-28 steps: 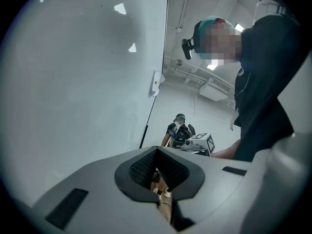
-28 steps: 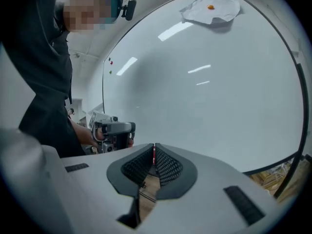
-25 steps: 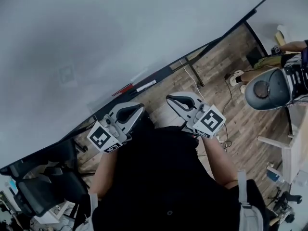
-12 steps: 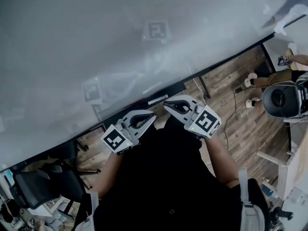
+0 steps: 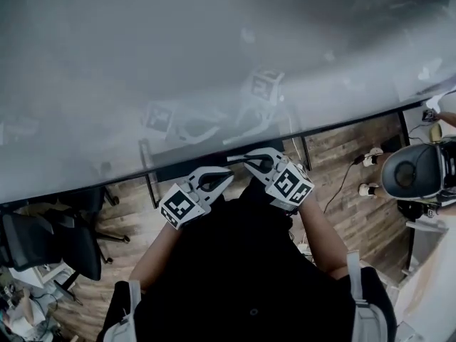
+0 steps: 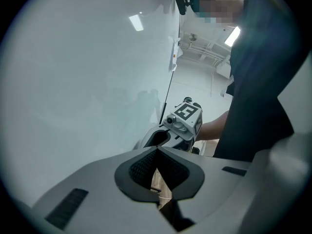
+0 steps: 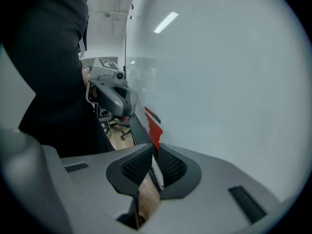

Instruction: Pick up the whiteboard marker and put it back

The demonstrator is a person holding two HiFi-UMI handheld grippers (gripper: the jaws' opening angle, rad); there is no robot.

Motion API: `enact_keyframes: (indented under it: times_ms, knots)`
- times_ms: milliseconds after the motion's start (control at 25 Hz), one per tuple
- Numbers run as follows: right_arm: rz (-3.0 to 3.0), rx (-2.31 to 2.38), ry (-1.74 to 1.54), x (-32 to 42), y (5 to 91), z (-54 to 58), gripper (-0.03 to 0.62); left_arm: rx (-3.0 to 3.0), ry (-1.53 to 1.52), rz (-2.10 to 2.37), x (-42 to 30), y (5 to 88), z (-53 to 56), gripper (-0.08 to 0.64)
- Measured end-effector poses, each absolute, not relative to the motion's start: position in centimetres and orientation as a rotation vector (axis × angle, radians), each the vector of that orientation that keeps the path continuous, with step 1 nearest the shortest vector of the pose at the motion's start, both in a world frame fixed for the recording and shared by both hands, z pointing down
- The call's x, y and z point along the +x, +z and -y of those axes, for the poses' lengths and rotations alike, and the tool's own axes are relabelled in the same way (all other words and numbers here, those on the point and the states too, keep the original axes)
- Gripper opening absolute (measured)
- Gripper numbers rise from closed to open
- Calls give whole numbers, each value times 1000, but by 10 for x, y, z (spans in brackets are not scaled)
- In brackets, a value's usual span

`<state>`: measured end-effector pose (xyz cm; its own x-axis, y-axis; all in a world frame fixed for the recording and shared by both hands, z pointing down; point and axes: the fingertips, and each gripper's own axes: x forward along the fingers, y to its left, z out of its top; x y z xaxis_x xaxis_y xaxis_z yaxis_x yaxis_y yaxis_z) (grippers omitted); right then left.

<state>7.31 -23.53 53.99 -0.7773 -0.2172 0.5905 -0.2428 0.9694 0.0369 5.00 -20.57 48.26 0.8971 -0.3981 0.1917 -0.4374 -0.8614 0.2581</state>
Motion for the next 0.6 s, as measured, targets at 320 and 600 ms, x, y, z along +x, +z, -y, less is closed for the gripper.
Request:
enact_keyframes:
  times_ms: [320,600]
  knots:
    - [2357,240,28,70,584,242,137,2718,191,709,18,489,212,6]
    - [2278,239,-16,63,615,241,137,2725,215,687,9,491,202,6]
